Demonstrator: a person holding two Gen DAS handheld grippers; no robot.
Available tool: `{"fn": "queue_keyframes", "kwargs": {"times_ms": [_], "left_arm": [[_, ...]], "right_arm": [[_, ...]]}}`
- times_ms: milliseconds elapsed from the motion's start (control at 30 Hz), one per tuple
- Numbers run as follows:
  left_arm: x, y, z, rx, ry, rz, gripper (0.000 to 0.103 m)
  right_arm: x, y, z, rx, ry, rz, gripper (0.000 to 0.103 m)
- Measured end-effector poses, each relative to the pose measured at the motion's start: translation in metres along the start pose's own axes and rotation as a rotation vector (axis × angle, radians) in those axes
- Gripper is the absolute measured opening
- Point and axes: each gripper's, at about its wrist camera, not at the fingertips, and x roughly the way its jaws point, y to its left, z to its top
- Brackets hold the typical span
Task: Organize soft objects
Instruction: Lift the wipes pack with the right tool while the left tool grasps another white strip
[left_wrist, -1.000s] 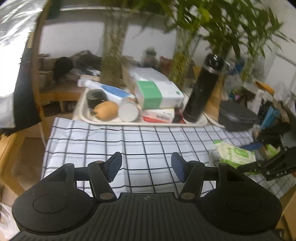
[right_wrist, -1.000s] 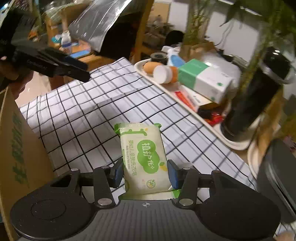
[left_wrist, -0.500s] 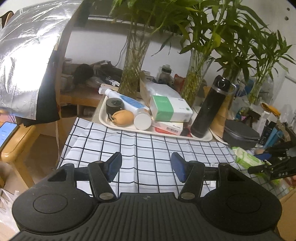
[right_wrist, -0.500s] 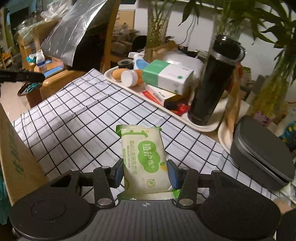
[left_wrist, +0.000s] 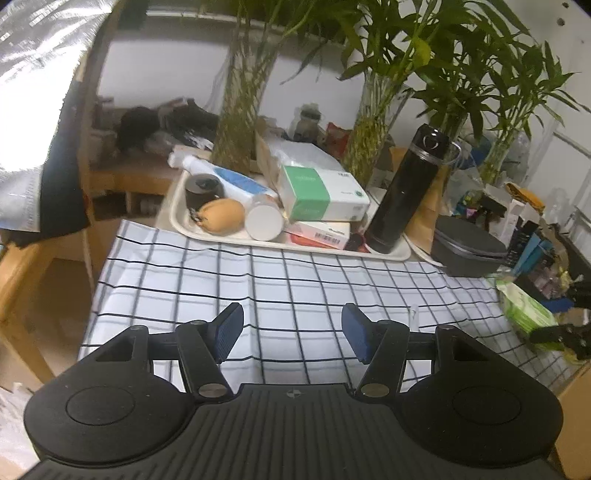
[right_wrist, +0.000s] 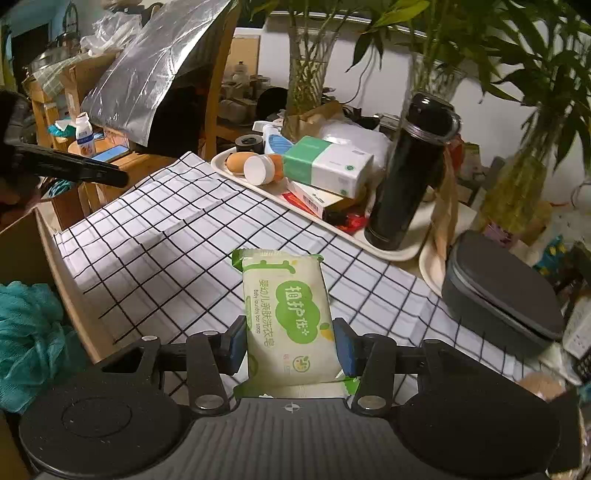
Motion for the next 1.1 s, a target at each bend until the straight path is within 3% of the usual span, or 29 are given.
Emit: {"fn": "queue_keyframes", "kwargs": {"times_ms": [300,600,833,1100], "left_arm": [[0.048,-0.012,0.010,0.060,0.097,-0.123,0.058],[0.096,-0.045,0.008,0.228,0.195,-0.271,0.058],[0.120,-0.070,0.002,0.389,0.213,-0.385,0.058],[0.144,-0.100,-0.016,0.578,0.217,-0.461,0.058]], "right_arm": [[-0.031,0.000,-0.019,0.017,-0.011,-0.049,0.051],[-0.032,-0.020,-0.031,0.080,0.013,-0.112,0.051],[-0.031,-0.030,-0.032,0.116,0.020,-0.130,0.051],[-0.024,-0.040,-0.029,0.144,0.033,-0.168,0.051]]}}
